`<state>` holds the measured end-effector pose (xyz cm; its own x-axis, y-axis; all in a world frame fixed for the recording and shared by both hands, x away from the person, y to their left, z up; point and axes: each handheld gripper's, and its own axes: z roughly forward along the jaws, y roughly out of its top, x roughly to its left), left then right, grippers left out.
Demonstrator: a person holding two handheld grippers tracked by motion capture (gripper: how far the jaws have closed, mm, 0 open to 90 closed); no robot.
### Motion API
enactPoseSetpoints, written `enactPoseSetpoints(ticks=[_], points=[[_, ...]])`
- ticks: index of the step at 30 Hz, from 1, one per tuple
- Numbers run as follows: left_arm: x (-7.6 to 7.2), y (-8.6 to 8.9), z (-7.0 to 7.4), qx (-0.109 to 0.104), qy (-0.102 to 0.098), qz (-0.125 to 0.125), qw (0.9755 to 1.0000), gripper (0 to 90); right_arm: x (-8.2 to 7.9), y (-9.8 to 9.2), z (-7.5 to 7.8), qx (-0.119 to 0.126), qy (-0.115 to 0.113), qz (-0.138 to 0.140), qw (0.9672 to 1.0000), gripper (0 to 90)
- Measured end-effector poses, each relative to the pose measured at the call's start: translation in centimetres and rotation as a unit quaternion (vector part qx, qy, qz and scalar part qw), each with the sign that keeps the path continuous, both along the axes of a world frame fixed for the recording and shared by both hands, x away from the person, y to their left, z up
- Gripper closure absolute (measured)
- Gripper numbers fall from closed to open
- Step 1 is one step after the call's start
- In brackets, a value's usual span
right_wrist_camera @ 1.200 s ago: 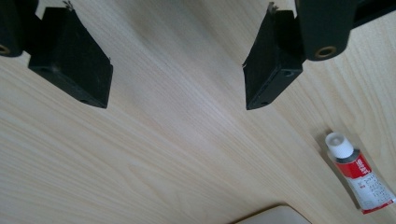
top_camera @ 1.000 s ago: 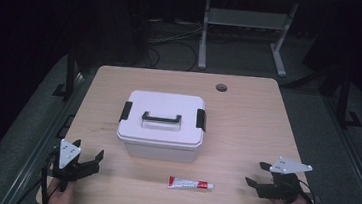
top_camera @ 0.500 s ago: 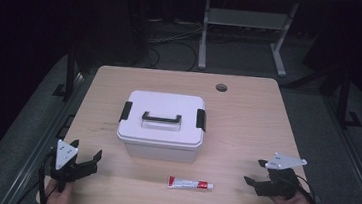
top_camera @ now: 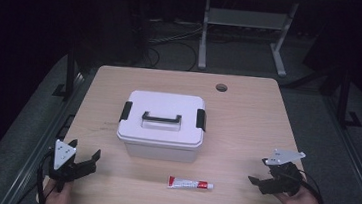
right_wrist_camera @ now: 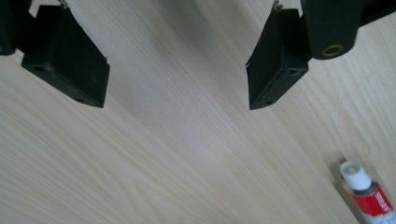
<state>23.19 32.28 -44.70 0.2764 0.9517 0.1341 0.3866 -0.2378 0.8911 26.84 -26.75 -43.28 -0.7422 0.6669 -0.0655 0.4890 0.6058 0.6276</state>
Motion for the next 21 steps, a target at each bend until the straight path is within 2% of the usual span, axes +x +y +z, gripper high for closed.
enactPoseSetpoints(ticks=[12,21], points=[[0.1,0.1,0.0,0.001,0.000,0.000,1.0000,15.0,1.0,0.8,1.8,-0.041,0.007,0.037,0.9985,22.0],[0.1,0.2,0.0,0.001,-0.001,0.001,1.0000,15.0,2.2,1.1,2.4,-0.073,0.032,0.051,0.9955,20.4]])
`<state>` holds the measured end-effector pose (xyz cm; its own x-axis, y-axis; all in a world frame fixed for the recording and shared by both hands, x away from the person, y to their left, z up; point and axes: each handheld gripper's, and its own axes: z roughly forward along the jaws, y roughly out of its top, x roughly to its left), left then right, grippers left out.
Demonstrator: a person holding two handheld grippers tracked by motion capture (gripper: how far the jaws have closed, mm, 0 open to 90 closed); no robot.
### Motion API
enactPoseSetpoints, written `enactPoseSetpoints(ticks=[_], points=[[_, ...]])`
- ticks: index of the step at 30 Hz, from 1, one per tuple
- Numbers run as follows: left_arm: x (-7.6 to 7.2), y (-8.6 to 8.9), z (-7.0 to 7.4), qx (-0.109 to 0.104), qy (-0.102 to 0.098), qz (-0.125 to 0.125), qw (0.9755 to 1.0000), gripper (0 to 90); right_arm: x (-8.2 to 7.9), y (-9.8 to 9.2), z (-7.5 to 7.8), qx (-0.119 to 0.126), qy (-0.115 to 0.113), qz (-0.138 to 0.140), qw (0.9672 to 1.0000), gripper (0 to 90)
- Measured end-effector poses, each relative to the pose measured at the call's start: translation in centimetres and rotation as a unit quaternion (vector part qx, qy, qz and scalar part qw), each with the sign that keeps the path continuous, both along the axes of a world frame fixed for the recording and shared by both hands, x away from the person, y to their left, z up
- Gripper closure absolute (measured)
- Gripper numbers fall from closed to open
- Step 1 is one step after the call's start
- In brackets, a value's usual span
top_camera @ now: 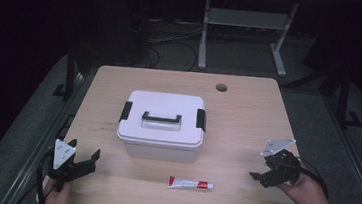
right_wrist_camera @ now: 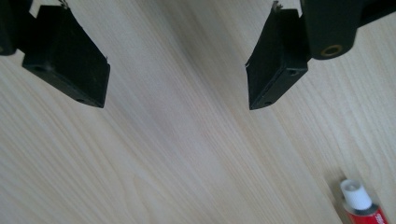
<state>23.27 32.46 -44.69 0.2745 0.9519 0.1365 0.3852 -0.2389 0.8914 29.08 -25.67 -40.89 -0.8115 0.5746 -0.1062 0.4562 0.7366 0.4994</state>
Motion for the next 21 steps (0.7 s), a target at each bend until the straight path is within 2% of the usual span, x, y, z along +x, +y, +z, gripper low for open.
enactPoseSetpoints(ticks=[3,10,13,16,19,21], points=[[0.0,0.1,0.0,-0.001,-0.002,0.002,1.0000,15.0,0.7,0.1,-0.2,-0.024,0.013,0.006,0.9996,19.2],[0.0,0.1,0.0,-0.002,-0.002,0.002,1.0000,15.0,1.6,0.1,-0.2,-0.047,0.025,0.012,0.9985,18.0],[0.0,0.1,0.0,-0.001,-0.002,0.002,1.0000,15.0,1.9,0.3,-0.2,-0.067,0.029,0.026,0.9970,18.0],[0.1,0.2,0.0,-0.002,-0.001,0.001,1.0000,15.0,2.1,0.4,-0.2,-0.076,0.033,0.031,0.9961,18.1],[0.1,0.1,0.0,-0.002,-0.001,0.002,1.0000,15.1,2.5,0.6,-0.2,-0.097,0.035,0.045,0.9936,18.1],[0.1,0.1,0.0,-0.001,-0.001,0.002,1.0000,15.0,2.6,0.6,-0.1,-0.099,0.038,0.048,0.9932,18.1]])
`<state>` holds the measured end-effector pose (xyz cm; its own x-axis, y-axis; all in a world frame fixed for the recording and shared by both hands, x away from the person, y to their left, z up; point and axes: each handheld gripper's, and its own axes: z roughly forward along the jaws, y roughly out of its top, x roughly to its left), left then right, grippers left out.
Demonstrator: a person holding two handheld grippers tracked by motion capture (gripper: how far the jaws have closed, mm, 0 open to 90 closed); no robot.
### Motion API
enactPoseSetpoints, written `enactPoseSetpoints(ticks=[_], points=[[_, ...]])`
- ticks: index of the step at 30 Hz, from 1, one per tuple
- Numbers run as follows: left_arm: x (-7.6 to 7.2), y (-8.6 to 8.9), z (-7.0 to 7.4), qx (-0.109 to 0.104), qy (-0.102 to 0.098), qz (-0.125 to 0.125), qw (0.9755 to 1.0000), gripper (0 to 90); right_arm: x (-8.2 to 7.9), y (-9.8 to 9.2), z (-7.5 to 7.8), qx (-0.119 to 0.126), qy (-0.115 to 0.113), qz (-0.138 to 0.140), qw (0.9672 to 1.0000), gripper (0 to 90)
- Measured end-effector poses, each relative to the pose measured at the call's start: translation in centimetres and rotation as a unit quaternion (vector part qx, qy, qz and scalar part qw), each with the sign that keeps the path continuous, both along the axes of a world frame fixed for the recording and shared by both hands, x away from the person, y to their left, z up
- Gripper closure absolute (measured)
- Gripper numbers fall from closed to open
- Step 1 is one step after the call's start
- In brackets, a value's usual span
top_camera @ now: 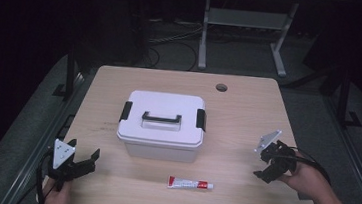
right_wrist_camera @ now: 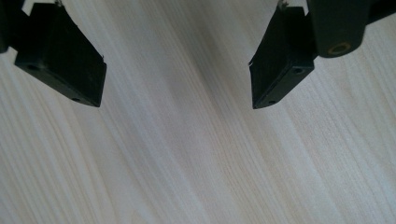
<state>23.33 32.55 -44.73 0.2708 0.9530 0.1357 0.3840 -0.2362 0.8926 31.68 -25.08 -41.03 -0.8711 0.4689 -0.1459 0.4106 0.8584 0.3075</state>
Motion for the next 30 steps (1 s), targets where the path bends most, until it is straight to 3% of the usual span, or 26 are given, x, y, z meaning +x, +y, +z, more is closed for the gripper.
enactPoseSetpoints(ticks=[5,12,25,30], points=[[0.0,0.1,0.0,-0.001,0.002,0.000,1.0000,15.0,0.4,0.3,0.6,-0.012,0.006,0.017,0.9998,18.0],[0.0,0.1,0.0,-0.002,0.000,-0.001,1.0000,15.0,1.0,1.4,2.2,-0.049,0.001,0.051,0.9975,18.2],[0.0,0.1,0.0,-0.004,0.001,0.000,1.0000,15.0,1.9,3.0,5.3,-0.044,-0.003,0.075,0.9962,20.5],[0.0,0.2,0.0,-0.006,0.002,0.000,1.0000,15.0,2.3,4.4,7.0,-0.057,-0.010,0.092,0.9941,21.2]])
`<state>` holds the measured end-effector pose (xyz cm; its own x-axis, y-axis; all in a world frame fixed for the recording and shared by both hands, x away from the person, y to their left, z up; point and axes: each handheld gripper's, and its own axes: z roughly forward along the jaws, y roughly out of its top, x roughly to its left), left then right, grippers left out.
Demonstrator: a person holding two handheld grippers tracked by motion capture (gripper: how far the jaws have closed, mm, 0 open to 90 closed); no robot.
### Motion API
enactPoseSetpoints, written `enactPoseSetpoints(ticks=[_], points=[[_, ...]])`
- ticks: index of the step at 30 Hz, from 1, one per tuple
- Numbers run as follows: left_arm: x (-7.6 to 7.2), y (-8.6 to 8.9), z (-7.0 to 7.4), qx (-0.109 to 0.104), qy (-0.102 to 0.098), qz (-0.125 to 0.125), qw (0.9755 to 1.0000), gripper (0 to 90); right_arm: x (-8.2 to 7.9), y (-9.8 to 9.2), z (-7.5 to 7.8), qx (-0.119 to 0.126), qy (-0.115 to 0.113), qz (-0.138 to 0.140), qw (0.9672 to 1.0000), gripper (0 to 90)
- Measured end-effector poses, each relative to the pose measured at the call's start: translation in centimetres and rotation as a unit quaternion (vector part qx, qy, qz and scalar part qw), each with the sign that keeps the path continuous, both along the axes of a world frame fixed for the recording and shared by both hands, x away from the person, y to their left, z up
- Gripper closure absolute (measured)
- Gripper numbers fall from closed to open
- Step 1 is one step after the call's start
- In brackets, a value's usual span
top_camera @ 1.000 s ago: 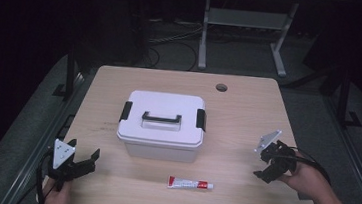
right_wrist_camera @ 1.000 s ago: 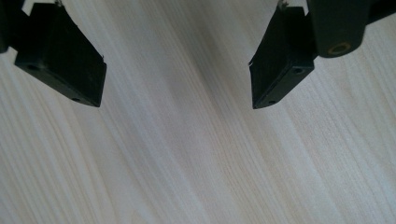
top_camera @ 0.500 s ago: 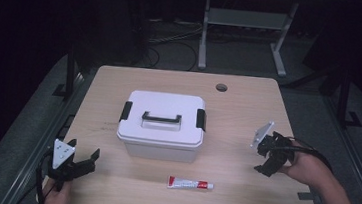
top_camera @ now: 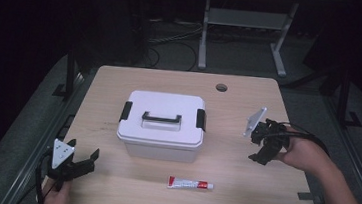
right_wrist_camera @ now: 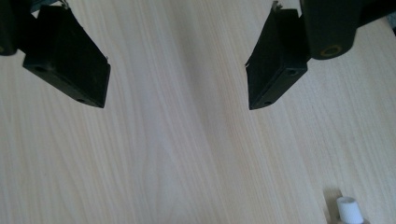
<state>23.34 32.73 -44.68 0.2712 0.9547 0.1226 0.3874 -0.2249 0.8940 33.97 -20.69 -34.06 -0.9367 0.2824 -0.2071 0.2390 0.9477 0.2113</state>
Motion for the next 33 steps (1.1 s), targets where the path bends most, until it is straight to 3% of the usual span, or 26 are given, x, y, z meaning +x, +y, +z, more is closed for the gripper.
enactPoseSetpoints(ticks=[5,20,33], points=[[0.0,0.1,0.0,0.000,0.001,0.000,1.0000,15.0,0.3,1.0,1.0,-0.009,-0.001,0.007,0.9999,21.3],[0.0,0.1,0.1,0.006,-0.001,0.000,1.0000,15.0,1.3,4.6,4.3,-0.002,0.000,0.032,0.9995,21.7],[0.0,0.0,0.1,0.004,-0.004,0.001,1.0000,15.0,1.8,7.0,6.3,0.004,-0.001,0.050,0.9988,21.7]])
